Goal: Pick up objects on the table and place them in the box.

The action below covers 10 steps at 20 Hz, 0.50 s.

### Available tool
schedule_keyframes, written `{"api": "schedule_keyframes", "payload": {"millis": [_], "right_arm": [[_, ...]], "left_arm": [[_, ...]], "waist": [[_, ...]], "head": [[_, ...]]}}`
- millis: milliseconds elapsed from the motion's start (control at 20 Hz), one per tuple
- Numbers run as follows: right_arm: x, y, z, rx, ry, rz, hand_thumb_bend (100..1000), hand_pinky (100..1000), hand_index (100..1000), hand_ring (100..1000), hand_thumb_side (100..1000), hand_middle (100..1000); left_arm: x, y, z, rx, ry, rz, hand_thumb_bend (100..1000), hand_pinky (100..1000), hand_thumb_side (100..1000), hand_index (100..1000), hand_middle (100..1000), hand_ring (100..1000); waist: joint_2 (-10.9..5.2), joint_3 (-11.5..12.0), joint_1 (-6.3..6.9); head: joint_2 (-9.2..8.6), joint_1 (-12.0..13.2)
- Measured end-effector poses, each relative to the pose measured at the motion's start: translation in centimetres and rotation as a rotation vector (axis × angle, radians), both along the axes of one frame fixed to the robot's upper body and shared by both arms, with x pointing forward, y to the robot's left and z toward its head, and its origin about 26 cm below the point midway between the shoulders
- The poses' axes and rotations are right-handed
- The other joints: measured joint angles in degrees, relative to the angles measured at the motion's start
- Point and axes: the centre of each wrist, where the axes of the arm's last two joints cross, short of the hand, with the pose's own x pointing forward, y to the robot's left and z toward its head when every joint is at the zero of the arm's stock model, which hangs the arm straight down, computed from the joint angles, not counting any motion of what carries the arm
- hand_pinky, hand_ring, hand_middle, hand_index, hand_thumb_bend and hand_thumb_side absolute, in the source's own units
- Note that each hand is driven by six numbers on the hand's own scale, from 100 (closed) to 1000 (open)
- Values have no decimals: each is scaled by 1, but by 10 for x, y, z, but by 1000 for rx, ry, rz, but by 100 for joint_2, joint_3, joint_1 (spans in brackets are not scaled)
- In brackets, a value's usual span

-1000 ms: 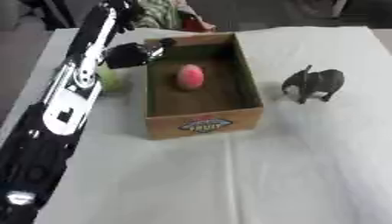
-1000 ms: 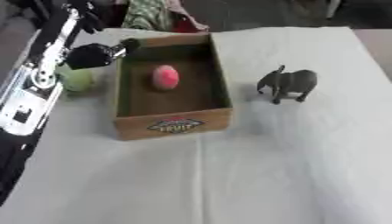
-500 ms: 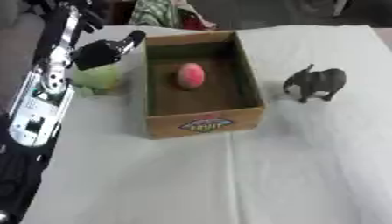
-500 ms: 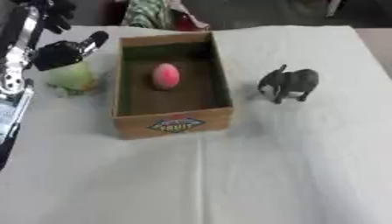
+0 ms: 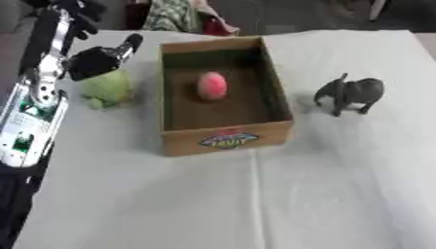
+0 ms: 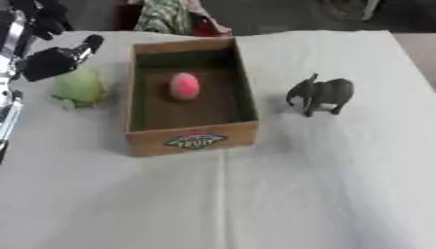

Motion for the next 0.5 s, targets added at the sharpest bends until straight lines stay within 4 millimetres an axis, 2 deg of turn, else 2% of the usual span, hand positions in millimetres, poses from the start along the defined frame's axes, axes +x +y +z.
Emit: {"api": "schedule_keyframes", "payload": {"millis": [500], "right_arm": [[0, 0, 0, 0, 0, -1, 161, 614, 797, 676, 100, 707]], "left_arm": [[5, 21, -5, 84, 86, 70, 611, 690, 393, 796, 702, 681]], "waist": [[0, -1, 13]], "head": [[-2, -3]]}}
